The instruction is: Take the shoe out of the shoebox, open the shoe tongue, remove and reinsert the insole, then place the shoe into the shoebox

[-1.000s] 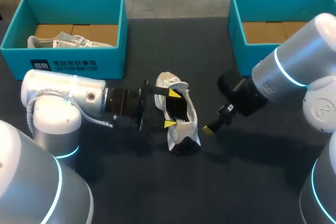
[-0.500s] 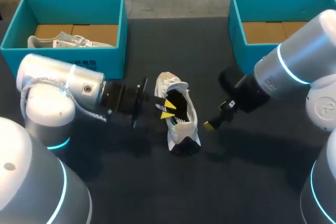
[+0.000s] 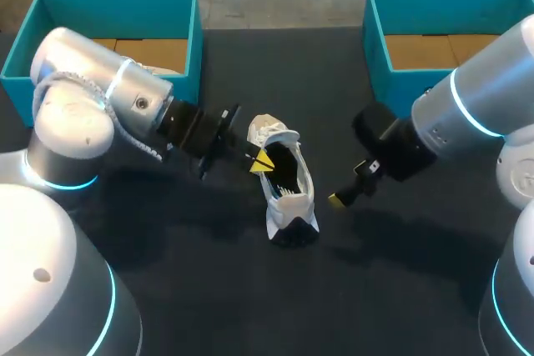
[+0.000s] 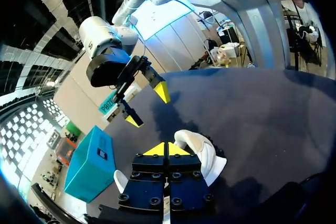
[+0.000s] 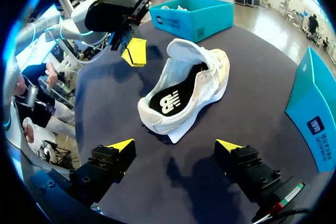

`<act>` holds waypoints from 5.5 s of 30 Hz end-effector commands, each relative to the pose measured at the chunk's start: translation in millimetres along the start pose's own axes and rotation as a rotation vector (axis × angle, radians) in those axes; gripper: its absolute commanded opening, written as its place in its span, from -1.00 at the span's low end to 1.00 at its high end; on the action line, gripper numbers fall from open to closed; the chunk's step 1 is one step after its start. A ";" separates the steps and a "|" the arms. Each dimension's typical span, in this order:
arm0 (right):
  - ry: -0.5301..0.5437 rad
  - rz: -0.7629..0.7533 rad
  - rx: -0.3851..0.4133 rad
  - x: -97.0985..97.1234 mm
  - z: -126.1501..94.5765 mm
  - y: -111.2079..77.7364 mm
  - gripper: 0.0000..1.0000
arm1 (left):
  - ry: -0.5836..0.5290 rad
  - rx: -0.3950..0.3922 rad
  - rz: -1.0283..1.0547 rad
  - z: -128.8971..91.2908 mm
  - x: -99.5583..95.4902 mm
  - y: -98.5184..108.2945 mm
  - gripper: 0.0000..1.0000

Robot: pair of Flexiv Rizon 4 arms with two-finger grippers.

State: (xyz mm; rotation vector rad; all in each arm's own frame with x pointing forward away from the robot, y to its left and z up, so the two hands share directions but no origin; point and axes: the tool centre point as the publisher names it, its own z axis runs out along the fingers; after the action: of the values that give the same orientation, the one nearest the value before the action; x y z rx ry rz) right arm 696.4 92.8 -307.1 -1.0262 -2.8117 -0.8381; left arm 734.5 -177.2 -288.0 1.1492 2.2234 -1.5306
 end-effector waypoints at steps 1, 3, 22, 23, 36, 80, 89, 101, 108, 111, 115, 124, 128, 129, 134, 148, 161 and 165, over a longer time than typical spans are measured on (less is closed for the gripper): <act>0.003 0.000 0.005 1.6 -1.1 0.2 1.00 | 0.024 0.000 -0.001 0.1 -1.9 1.3 -1.00; 0.003 0.000 0.005 1.6 -1.1 0.2 1.00 | 0.024 0.000 -0.001 0.1 -1.9 1.3 -1.00; 0.003 0.000 0.005 1.6 -1.1 0.2 1.00 | 0.024 0.000 -0.001 0.1 -1.9 1.3 -1.00; 0.003 0.000 0.005 1.6 -1.1 0.2 1.00 | 0.024 0.000 -0.001 0.1 -1.9 1.3 -1.00; -0.025 -0.038 0.075 -20.9 -38.5 2.5 1.00 | 0.273 -0.004 0.075 -14.0 -5.0 11.4 -1.00; -0.030 -0.146 0.157 -52.9 -112.9 34.2 1.00 | 0.901 -0.047 0.364 -8.3 -18.4 33.5 -1.00; -0.030 -0.146 0.157 -52.9 -112.9 34.2 1.00 | 0.911 -0.063 0.402 6.3 -10.6 40.0 -1.00; -0.030 -0.146 0.157 -52.9 -112.9 34.2 1.00 | 0.905 -0.214 0.507 27.3 5.2 55.8 -1.00; -0.030 -0.146 0.157 -52.9 -112.9 34.2 1.00 | 0.868 -0.303 0.539 33.2 6.3 58.8 -1.00; -0.030 -0.146 0.157 -52.9 -112.9 34.2 1.00 | 0.859 -0.338 0.559 32.7 5.6 57.1 -1.00; -0.030 -0.146 0.157 -52.9 -112.9 34.2 1.00 | 0.852 -0.357 0.577 29.5 2.6 51.8 -1.00; -0.030 -0.146 0.157 -52.9 -112.9 34.2 1.00 | 0.862 -0.350 0.608 28.5 0.4 43.2 -1.00; -0.030 -0.146 0.157 -52.9 -112.9 34.2 1.00 | 0.872 -0.341 0.626 32.2 1.7 40.7 -1.00; -0.030 -0.146 0.157 -52.9 -112.9 34.2 1.00 | 0.885 -0.347 0.633 33.8 2.7 42.2 -1.00; -0.030 -0.146 0.157 -52.9 -112.9 34.2 1.00 | 0.907 -0.377 0.650 42.1 2.9 50.5 -1.00; -0.030 -0.146 0.157 -52.9 -112.9 34.2 1.00 | 0.979 -0.412 0.625 50.4 18.3 70.3 -1.00; -0.030 -0.146 0.157 -52.9 -112.9 34.2 1.00 | 0.992 -0.432 0.592 66.6 35.8 86.9 -1.00; -0.030 -0.146 0.157 -52.9 -112.9 34.2 1.00 | 0.980 -0.435 0.588 66.8 36.9 86.3 -1.00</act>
State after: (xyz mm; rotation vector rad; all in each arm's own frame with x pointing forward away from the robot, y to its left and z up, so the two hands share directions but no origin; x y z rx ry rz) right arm 741.1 26.9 -205.1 -0.8272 -2.9511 -0.6069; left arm 752.9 -201.9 -395.3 2.4043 2.1365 -0.2025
